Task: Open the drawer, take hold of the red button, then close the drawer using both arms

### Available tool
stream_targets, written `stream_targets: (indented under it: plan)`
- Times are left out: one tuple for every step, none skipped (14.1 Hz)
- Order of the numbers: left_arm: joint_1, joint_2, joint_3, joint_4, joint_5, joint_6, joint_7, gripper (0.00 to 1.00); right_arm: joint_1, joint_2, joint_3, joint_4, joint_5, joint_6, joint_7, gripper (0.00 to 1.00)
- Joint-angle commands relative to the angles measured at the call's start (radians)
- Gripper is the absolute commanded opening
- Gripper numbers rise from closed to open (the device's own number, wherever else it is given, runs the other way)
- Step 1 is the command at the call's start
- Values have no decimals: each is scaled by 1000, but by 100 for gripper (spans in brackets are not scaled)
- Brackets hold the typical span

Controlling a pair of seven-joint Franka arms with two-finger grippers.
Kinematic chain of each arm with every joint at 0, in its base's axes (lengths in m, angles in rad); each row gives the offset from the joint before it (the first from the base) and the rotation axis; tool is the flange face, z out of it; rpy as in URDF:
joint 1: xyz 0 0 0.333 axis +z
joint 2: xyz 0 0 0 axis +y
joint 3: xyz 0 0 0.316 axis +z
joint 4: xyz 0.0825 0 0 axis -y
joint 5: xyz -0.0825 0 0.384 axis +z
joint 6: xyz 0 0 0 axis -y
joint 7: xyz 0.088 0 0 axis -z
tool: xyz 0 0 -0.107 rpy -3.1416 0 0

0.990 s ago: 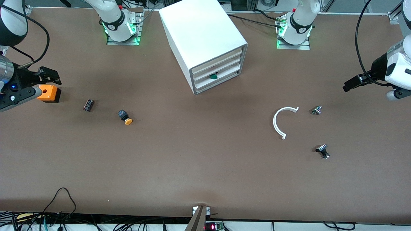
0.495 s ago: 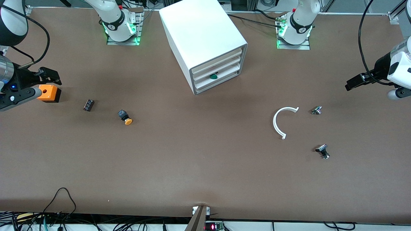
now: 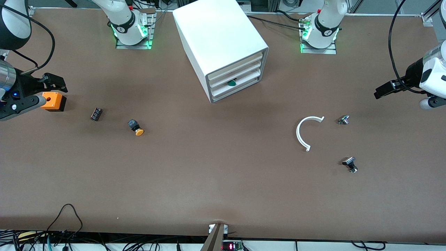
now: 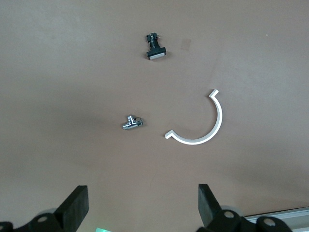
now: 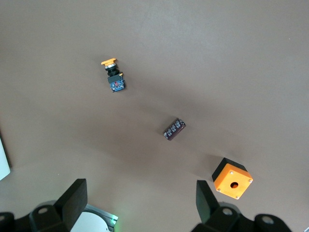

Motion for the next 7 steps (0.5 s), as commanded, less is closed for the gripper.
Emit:
stream_targets:
  plan:
    - [12, 15, -6, 22, -18, -25, 25, 100, -3, -2, 6, 6, -14, -13, 17, 100]
    - [15, 15, -4, 14, -49, -33, 27, 100, -3, -2, 6, 6, -14, -13, 17, 100]
    - [18, 18, -6, 2, -73, -34, 21, 100, -1, -2, 6, 6, -14, -13, 17, 100]
    - [12, 26, -14, 9, -75, -31, 13, 100, -1, 0, 6, 6, -14, -10, 17, 100]
    - [5, 39, -15, 14, -78, -24, 11, 100, -1, 0, 6, 6, -14, -10, 17, 100]
    - [3, 47, -18, 16, -83, -22, 13, 100, -1, 3, 6, 6, -14, -10, 17, 100]
    - [2, 56, -21, 16, -95, -8, 11, 100, -1, 3, 6, 6, -14, -10, 18, 100]
